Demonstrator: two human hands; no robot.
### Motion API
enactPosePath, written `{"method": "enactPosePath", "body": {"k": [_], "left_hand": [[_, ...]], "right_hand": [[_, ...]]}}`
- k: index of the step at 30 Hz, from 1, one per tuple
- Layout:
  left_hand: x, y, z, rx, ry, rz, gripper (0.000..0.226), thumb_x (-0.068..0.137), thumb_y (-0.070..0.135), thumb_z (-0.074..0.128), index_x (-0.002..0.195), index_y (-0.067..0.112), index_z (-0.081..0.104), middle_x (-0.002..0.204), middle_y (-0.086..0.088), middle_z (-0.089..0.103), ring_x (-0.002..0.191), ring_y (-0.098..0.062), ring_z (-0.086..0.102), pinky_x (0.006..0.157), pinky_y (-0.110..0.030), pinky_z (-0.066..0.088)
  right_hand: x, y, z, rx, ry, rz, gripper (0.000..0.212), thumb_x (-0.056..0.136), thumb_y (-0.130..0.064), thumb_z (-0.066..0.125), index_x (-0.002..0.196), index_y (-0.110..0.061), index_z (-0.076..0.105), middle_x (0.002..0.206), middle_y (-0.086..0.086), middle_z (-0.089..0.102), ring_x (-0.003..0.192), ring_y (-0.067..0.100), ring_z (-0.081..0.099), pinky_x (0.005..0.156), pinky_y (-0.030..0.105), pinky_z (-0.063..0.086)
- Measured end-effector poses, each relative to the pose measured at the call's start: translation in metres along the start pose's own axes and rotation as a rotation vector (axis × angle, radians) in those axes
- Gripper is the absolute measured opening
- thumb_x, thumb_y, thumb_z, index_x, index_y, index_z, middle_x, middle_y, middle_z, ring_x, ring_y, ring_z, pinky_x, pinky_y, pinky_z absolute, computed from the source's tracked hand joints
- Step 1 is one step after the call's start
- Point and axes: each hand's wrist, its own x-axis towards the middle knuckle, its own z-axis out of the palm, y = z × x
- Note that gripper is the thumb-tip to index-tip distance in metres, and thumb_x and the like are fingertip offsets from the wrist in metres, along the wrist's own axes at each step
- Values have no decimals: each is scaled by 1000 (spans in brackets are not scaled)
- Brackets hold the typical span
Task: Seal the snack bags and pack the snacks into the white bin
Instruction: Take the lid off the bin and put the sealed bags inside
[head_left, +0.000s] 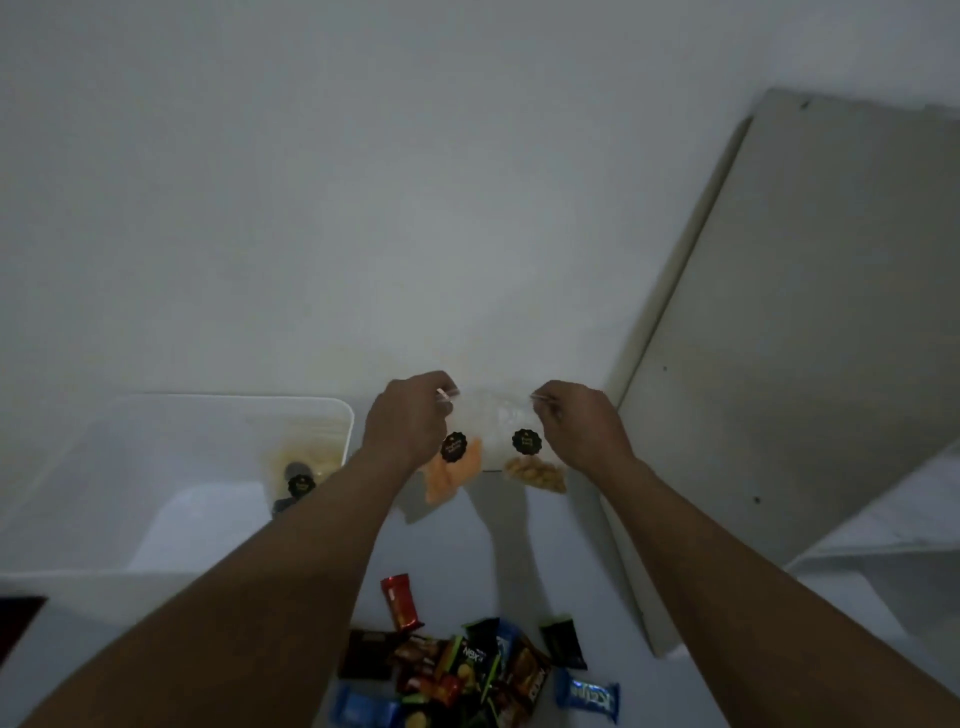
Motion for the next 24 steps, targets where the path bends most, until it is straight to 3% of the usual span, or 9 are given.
{"method": "enactPosePath", "body": {"k": [2,5,8,14,17,20,24], "left_hand": [[-2,0,-27,19,3,28,23,88,15,61,100,32,70,103,1,74,98,-23,66,80,-31,50],[-7,-7,-67,35,14,60,28,93,18,58,111,33,71,117,1,71,109,-22,63,86,-29,46],[-12,-21,-107,45,47,68,21,94,25,60,109,30,73,117,3,71,109,-21,63,81,-26,43],[-20,-70,-177,78,43,59,30,93,16,58,113,33,72,119,2,70,108,-21,63,81,-23,41],[-22,-96,-203,106,20,81,41,93,13,54,120,41,67,125,1,67,107,-20,64,86,-27,47],[-19,-122,-222,111,1,87,36,95,19,52,117,42,69,126,3,66,98,-21,69,92,-34,51],[-17,-155,-239,100,37,93,27,95,25,54,107,39,74,121,10,69,91,-17,71,91,-32,51]], "right_hand": [[-2,-20,-11,-1,9,3,22,95,-15,51,105,-19,70,95,1,72,88,22,65,69,27,46],[-6,-55,-24,-5,-17,0,41,92,-5,50,121,-29,64,102,0,69,95,20,64,79,29,50],[-9,-91,-30,-55,-29,-57,55,91,-2,48,132,-35,59,110,0,66,103,21,61,87,31,49],[-11,-169,-15,-91,-7,-142,42,97,-12,47,130,-33,62,116,-1,68,108,20,62,90,30,49],[-13,-202,3,-73,-23,-158,38,98,-14,48,127,-32,65,116,-1,69,107,20,64,91,32,52],[-14,-228,24,-33,-28,-153,36,98,-13,50,126,-30,66,114,-1,70,105,19,64,90,31,51],[-13,-254,58,94,-56,-98,35,95,-8,52,123,-24,67,107,0,71,95,17,68,86,31,54]]}}
